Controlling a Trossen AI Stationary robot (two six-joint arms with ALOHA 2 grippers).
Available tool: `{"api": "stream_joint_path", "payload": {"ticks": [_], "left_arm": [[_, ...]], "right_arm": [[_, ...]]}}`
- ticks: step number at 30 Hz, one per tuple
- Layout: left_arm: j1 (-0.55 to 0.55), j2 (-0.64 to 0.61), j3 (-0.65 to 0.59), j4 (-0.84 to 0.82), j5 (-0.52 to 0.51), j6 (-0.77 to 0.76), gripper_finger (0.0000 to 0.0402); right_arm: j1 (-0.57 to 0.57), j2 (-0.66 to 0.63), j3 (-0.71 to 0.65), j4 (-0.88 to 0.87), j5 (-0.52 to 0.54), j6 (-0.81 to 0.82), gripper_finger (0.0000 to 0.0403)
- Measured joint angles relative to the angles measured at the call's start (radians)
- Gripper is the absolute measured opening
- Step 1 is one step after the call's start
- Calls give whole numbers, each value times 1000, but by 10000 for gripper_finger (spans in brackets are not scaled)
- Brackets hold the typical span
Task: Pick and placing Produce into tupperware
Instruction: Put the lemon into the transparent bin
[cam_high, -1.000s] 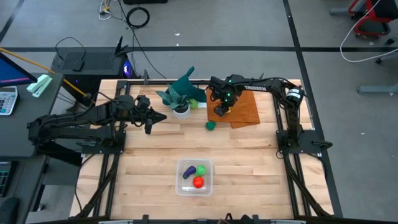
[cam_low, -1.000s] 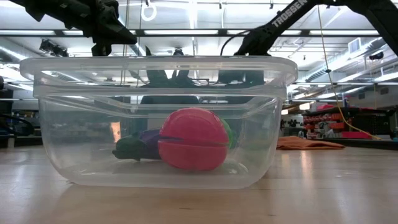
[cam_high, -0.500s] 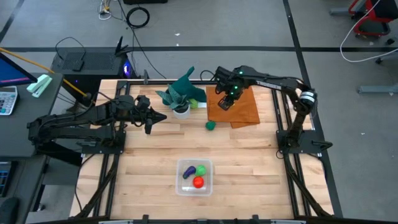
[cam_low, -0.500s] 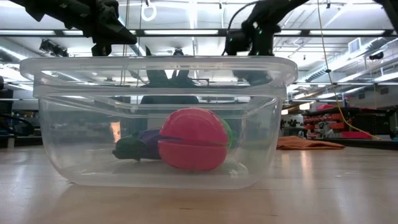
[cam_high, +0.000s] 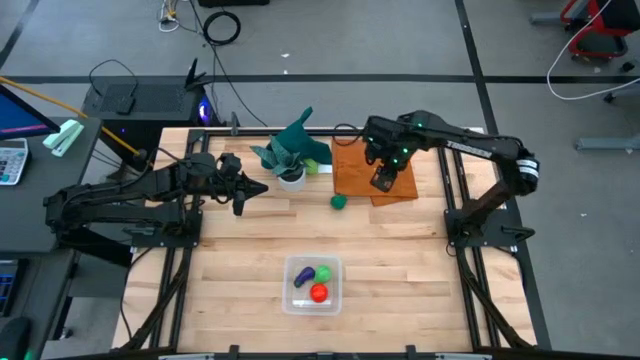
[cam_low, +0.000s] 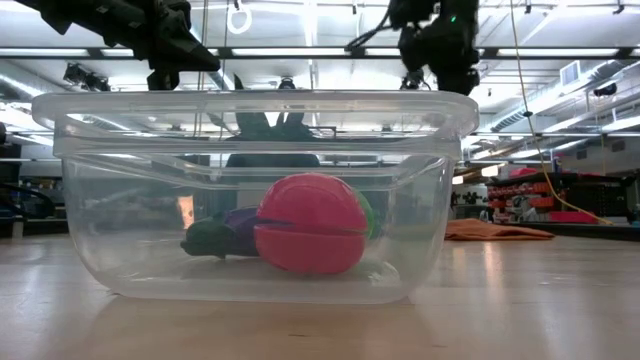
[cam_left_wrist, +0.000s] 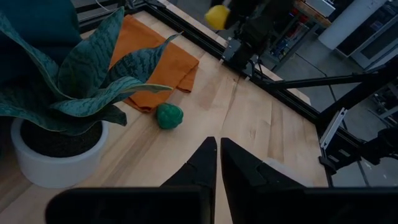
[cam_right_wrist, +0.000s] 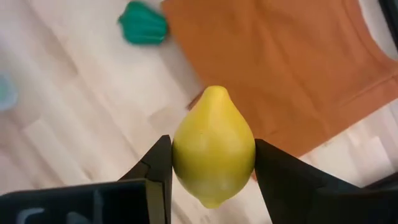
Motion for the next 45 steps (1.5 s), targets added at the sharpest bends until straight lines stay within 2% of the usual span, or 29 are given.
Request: {"api": "stream_joint_path", "payload": {"ticks": [14, 23, 29, 34, 38, 45], "left_arm": [[-6, 0, 0, 0, 0, -52, 27], [-32, 0, 0, -3, 0, -35, 23], [-56, 0, 0, -22, 0, 9, 21], [-77, 0, 0, -74, 0, 28, 30], [-95, 0, 0, -97, 0, 54, 29], [-116, 0, 0, -124, 1, 61, 19]], "right_arm": [[276, -76, -1, -43, -17, 122, 132], [487, -76, -1, -23, -22, 354, 132], [647, -68, -1, 89, 1, 497, 132], [785, -3, -1, 218, -13, 564, 132], [862, 85, -1, 293, -88, 593, 132], [874, 224, -1, 376, -238, 592, 132]]}}
